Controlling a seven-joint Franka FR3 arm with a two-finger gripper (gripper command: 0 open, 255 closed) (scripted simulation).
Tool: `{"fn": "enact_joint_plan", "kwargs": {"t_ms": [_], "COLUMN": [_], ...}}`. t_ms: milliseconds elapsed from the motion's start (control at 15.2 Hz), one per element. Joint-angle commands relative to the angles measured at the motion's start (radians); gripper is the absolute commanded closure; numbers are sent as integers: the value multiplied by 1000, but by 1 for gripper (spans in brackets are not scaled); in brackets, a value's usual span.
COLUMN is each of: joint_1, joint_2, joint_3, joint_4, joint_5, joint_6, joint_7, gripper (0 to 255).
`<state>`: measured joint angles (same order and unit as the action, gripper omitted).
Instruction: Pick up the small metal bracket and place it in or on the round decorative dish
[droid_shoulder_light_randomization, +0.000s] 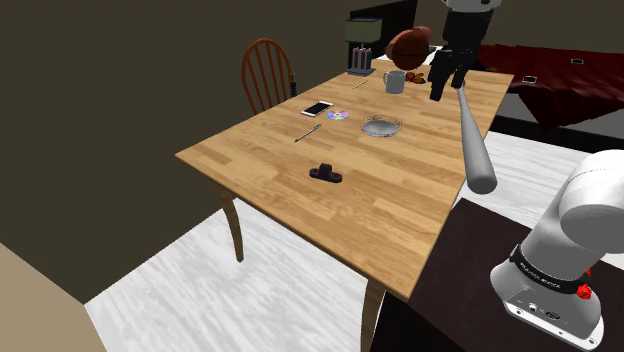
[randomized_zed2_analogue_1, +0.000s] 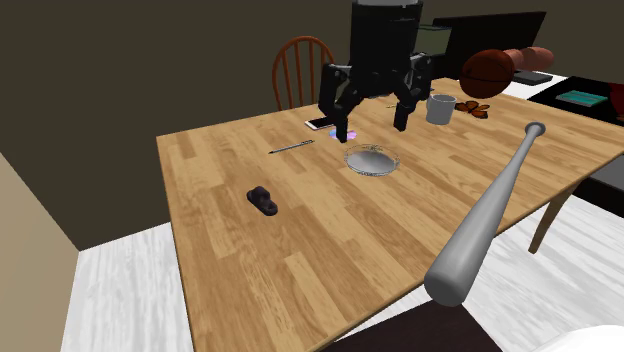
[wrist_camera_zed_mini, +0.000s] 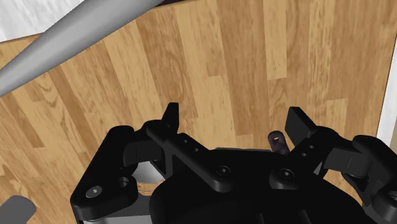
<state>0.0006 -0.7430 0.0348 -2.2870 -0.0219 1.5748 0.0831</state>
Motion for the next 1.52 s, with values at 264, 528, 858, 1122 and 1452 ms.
{"fn": "enact_joint_plan", "kwargs": {"t_ms": [264, 528, 858, 1122, 1452], "joint_1": [6, 13, 22, 31, 42], "joint_2": [118, 247, 422, 568, 755], "joint_3": [12, 25, 38, 48, 59], "joint_4": [-2, 16, 66, 130, 237], "joint_5": [36, 70, 110, 140, 175], "joint_6": [103, 198, 303, 373, 438], "joint_7": [32, 59, 86, 104, 122], "gripper": [0, 0, 0, 0, 0]}}
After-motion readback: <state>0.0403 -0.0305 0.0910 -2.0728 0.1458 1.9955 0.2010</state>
